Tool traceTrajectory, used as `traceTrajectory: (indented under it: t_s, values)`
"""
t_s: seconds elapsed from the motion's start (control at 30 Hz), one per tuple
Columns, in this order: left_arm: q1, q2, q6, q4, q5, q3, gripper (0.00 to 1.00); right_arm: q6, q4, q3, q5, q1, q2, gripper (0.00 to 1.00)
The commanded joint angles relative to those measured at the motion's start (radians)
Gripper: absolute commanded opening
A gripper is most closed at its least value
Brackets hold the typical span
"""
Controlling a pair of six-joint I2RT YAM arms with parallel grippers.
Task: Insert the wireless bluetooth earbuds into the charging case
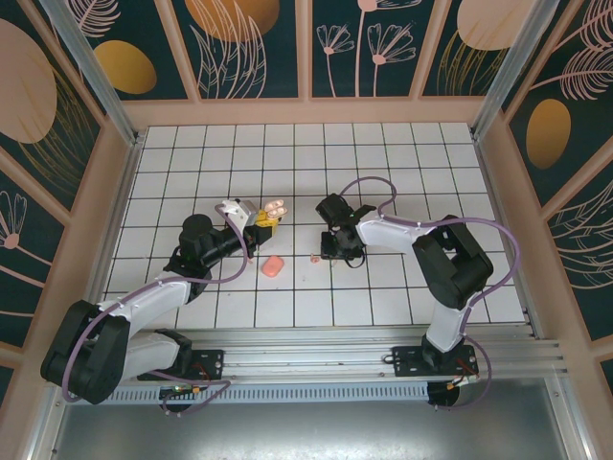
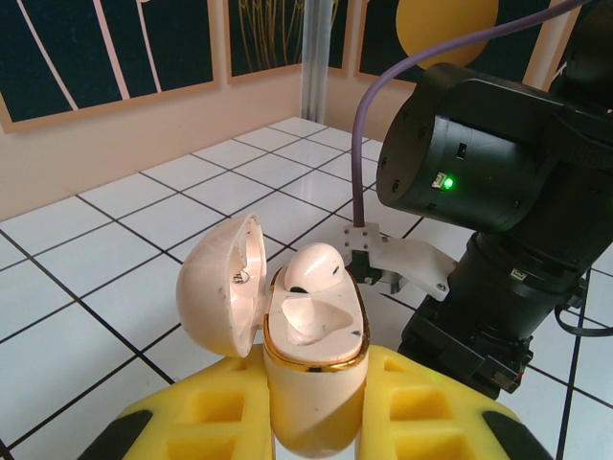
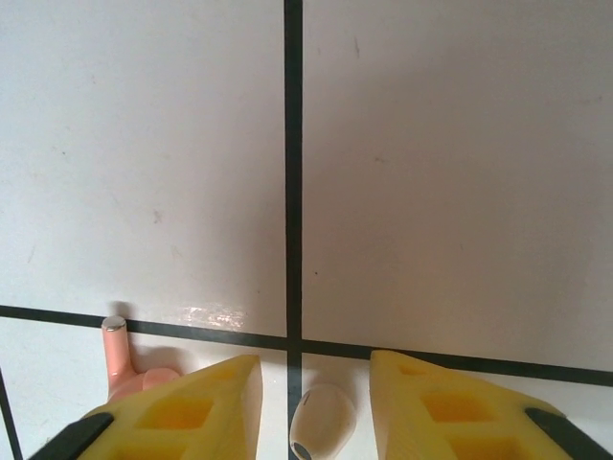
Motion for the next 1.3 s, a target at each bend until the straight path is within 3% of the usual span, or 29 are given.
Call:
traceTrajectory:
  t_s: [0.0, 0.5, 0.8, 1.03, 1.27]
  values:
    - [-0.003, -0.019, 0.02, -0.001, -0.011, -0.002, 0.08, 0.012, -0.044, 0.023, 0.036, 0.015, -0.005, 0.37]
    - [-0.003, -0.022, 0.022, -0.002, -0.009, -0.002, 0.08, 0.025, -0.057, 0.009, 0.039, 0.019, 0.001, 0.24]
    - [-0.003, -0.001, 0.016, 0.02, 0.009, 0.0, 0.08, 0.03, 0.023, -0.043, 0.067, 0.021, -0.082, 0.19]
    - [-0.003, 0.057, -0.013, 0.171, 0.101, -0.038, 0.08, 0.007, 0.213, -0.143, 0.062, 0.02, -0.259, 0.17]
    - [-0.003, 0.164, -0.072, 0.354, 0.219, -0.038, 0.08, -0.144, 0.516, -0.264, -0.021, 0.02, -0.496, 0.16]
